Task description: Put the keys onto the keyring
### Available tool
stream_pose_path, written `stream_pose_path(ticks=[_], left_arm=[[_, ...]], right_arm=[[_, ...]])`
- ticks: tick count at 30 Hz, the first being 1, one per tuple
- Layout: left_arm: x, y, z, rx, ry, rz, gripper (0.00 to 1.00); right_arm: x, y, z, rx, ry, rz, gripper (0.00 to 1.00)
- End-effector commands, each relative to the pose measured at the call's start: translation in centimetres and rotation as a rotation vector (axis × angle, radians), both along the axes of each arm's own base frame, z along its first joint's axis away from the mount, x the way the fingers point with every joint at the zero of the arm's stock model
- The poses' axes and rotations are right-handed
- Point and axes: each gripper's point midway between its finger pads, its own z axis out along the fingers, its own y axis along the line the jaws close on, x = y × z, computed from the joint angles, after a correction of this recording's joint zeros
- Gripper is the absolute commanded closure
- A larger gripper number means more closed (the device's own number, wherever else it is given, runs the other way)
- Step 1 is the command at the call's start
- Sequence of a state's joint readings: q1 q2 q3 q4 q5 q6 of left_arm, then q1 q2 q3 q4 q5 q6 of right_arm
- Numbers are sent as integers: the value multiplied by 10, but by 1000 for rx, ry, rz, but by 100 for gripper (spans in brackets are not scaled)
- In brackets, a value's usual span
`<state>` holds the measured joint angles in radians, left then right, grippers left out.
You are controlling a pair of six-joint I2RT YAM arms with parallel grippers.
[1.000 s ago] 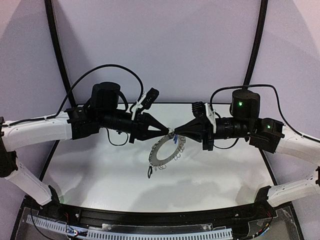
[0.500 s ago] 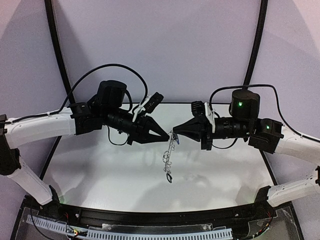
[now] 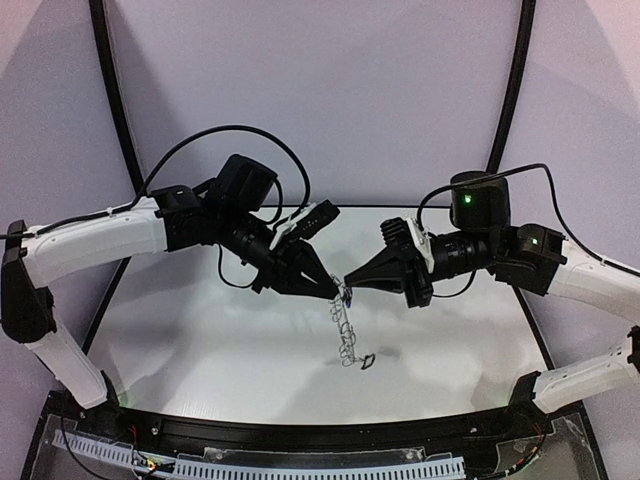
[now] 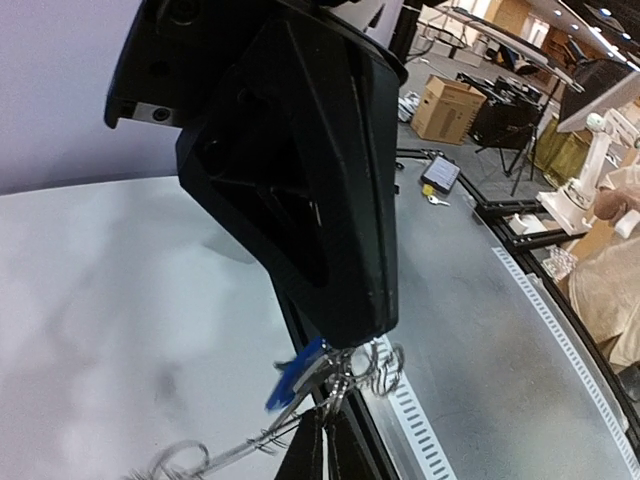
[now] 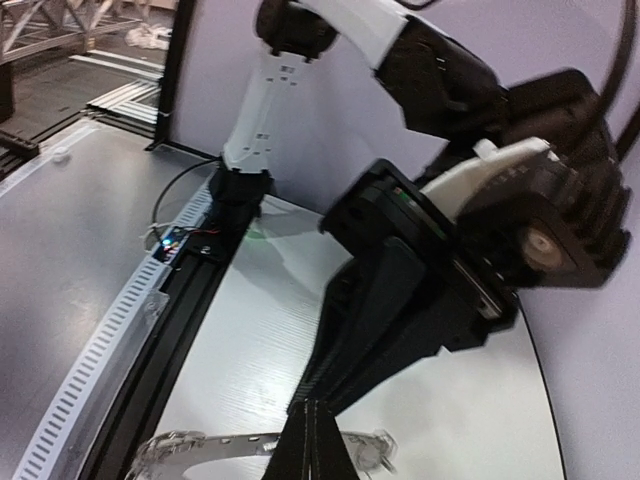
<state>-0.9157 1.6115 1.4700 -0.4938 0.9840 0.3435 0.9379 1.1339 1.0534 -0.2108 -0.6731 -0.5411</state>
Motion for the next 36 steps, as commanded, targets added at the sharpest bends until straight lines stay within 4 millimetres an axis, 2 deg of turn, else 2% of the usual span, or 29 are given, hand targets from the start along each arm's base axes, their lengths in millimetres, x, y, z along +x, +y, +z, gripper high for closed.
stream_pose_path(ticks=[1,6,7,9,10,11,13,15,16,17,19,20,21,26,27,30,36], left_arm=[[-12,3,-1,21,13,-66,99],[-1,-5,-2,30,10,-19,97],[0,-5,-3,31,6,-12,88],[7,-5,-5,40,0,50,57],[10,-4,-13,59,-7,79,31],[11,-2,-6,38,-25,98,21],[15,6,-6,34,-65,157,4],[26,14,-5,31,-124,256,2],[37,20,-3,26,-171,342,1],[52,26,-10,55,-194,440,1],[65,35,7,22,-233,556,1],[78,42,8,31,-264,635,1],[84,50,20,2,-288,703,1],[93,62,40,-59,-310,801,1],[94,61,42,-67,-311,806,1],[96,59,41,-72,-313,808,1],[94,49,36,-73,-299,766,1]], right_arm=[[-18,0,14,38,-48,126,100],[-3,11,13,18,-20,75,100],[2,12,13,18,-13,50,100],[16,13,15,31,-6,-42,100],[20,13,16,36,-2,-69,100],[24,12,17,38,3,-96,100],[29,10,18,39,20,-135,100],[35,9,18,42,45,-179,100],[43,8,19,45,55,-226,100],[49,8,20,49,75,-264,100],[61,5,24,68,109,-348,100],[65,4,25,75,119,-373,100],[71,3,24,83,137,-412,100],[89,2,25,93,171,-513,100],[99,1,26,100,186,-566,100],[111,0,28,109,217,-634,100],[119,-2,32,130,276,-693,100]])
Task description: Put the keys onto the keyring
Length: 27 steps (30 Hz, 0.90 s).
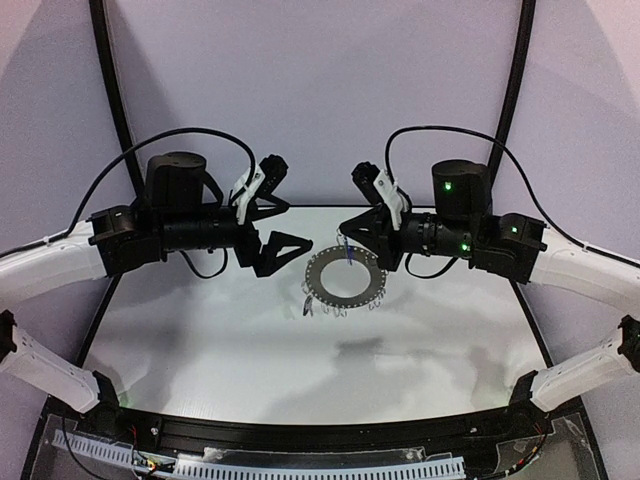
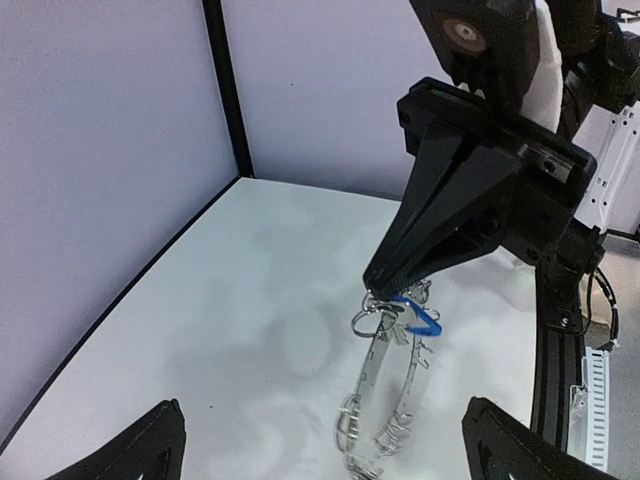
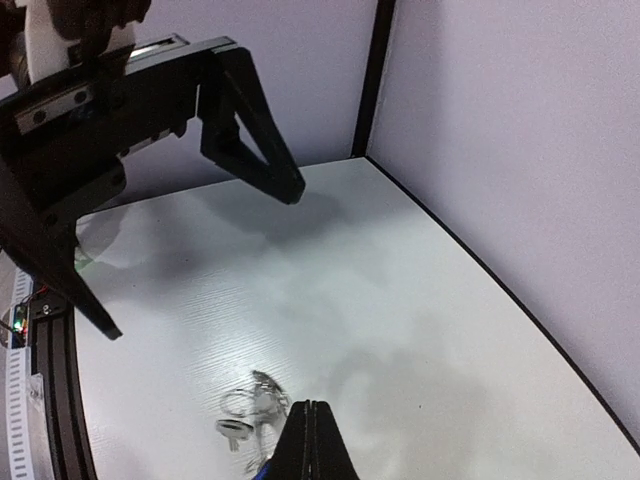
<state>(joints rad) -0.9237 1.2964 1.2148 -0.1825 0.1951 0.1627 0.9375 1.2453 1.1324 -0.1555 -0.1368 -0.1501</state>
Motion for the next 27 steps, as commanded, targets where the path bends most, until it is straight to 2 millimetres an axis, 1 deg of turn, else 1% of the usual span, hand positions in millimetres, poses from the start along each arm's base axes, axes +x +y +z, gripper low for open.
stream_pose_path(ticks=[1,5,6,7,10,11,12,14,15,16,19,23,27], left_arm=[[5,-9,-9,2,18,-4,1],[15,-18,-13,11,17,15,2],[15,-18,-13,12,15,14,3],[19,-24,-14,22,-2,27,3],[32,-28,-12,37,-42,90,5],[35,-31,-15,43,-47,98,5],[36,-33,-16,47,-55,100,6],[48,-37,-17,47,-71,146,10],[47,-37,-17,47,-71,146,10],[53,-39,-18,48,-75,163,12],[52,-44,-17,40,-78,148,13],[44,-55,-17,51,-123,123,14],[45,-66,-17,58,-143,124,15]], right_arm=[[14,-5,36,113,9,-101,100],[12,-5,39,131,24,-98,100],[12,-4,39,133,24,-97,100],[12,-4,39,133,26,-98,100],[12,-3,40,139,33,-94,100],[12,-2,40,141,36,-89,100],[10,-1,40,143,37,-80,100],[9,0,42,152,36,-70,100],[9,0,41,151,36,-70,100],[10,0,42,153,36,-78,100],[12,0,42,163,42,-87,100],[14,2,44,190,50,-96,100],[16,5,44,210,51,-116,100]])
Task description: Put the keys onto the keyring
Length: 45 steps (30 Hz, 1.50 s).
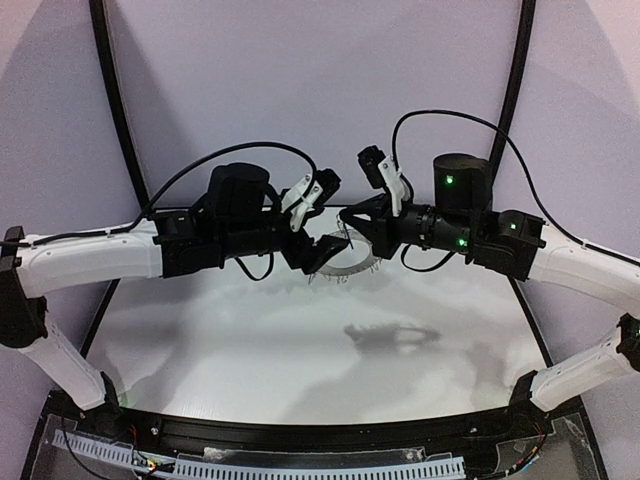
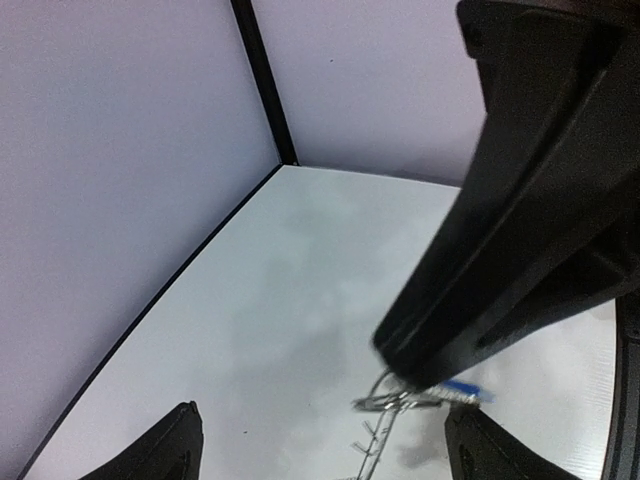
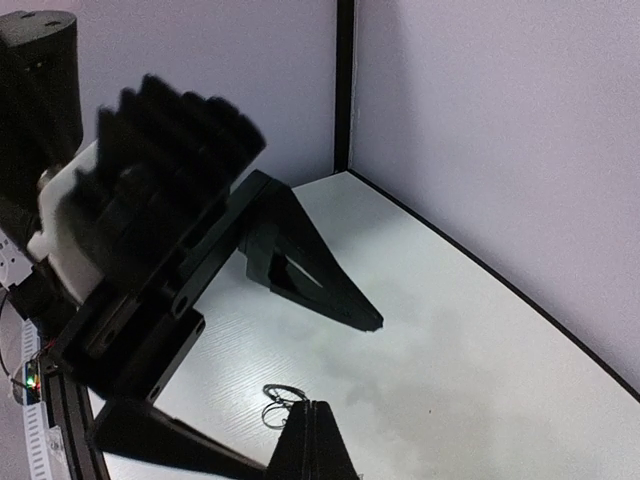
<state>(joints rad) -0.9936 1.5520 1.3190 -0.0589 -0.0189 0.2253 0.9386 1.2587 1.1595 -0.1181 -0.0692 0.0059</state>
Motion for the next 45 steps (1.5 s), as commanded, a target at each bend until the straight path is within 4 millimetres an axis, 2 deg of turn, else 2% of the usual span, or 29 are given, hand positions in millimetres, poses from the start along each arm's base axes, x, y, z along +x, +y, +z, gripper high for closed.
stream_pose_path(ticks=[1,11,14,15,19,21,25,30,32,35,37,41,45], left_arm=[[1,-13,19,-24,-63,2,15],[9,-11,23,4,-157,134,21],[9,-9,20,29,-176,148,27],[9,-9,20,32,-178,146,29],[6,-7,15,45,-165,137,59],[4,-5,10,51,-158,130,65],[-1,-2,2,59,-142,118,66],[-9,-1,-19,91,-92,81,59],[-11,-2,-19,81,-91,73,59],[-15,-2,-16,68,-89,48,71],[-17,-2,-13,66,-93,41,94],[-20,4,-12,85,-95,34,99],[-45,4,-18,136,-97,-112,99]], right_arm=[[3,7,27,95,-44,-23,100],[3,8,25,80,-58,-64,100],[3,5,25,80,-60,-75,100],[3,5,26,82,-60,-75,100],[3,2,30,89,-72,-85,100],[2,0,33,95,-77,-87,100],[0,1,37,105,-80,-72,100],[-6,1,46,129,-74,-44,100],[-9,1,50,135,-72,-30,100],[-18,4,48,127,-45,19,100],[-22,3,46,115,-35,38,100],[-24,-4,34,26,-46,34,100],[-24,-10,25,-54,-81,49,100]])
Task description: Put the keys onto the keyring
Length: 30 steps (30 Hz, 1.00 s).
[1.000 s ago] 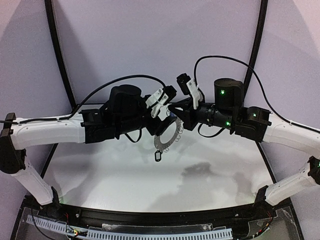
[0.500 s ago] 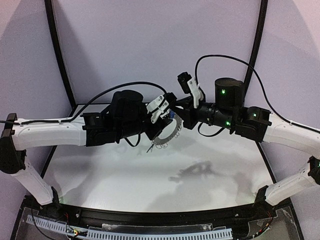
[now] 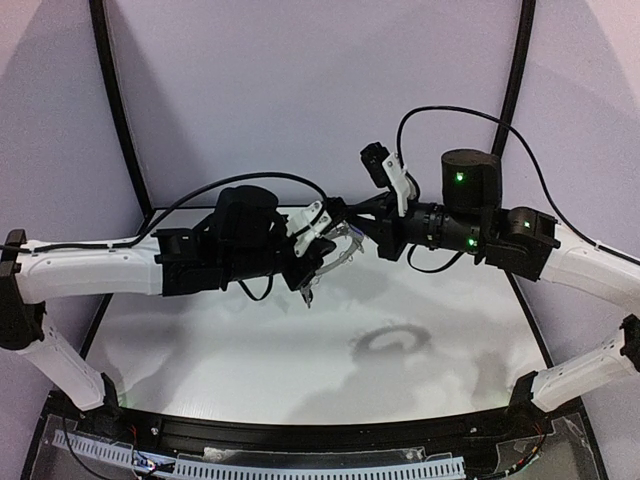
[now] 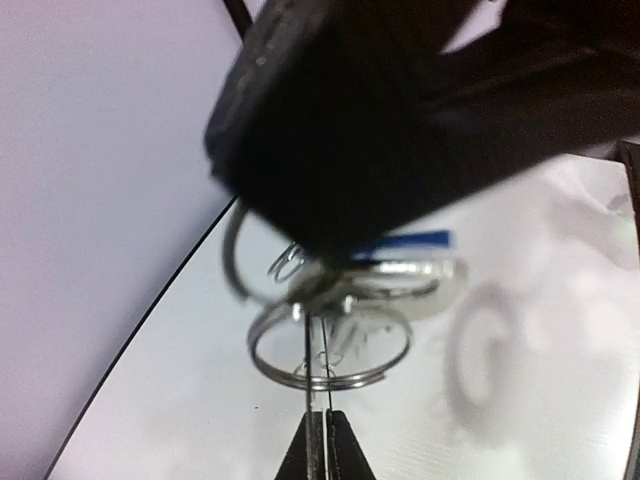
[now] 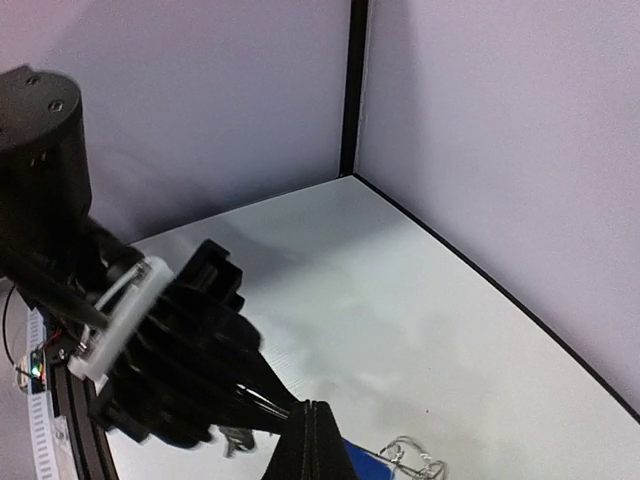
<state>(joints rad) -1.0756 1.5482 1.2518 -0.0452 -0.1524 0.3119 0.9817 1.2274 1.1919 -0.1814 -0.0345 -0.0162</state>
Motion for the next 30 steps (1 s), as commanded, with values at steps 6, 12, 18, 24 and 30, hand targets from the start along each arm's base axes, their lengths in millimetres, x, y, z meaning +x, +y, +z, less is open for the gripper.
stream_pose_path(ticks=[6,12,18,24,30], left_arm=[[-91,10,-7,144,61,-492,99],[-126,16,-14,248,227,-667,99],[-133,20,-25,303,257,-711,99],[-140,29,-31,326,298,-720,99],[-117,22,-40,270,243,-588,85]], right_arm=[[-22,-8,5,-124,-132,199,100],[-35,-1,-11,-179,-107,390,100],[-53,4,-10,-121,-98,529,100],[-81,-3,-27,-141,-58,717,100],[-77,3,-15,-26,-5,672,100]])
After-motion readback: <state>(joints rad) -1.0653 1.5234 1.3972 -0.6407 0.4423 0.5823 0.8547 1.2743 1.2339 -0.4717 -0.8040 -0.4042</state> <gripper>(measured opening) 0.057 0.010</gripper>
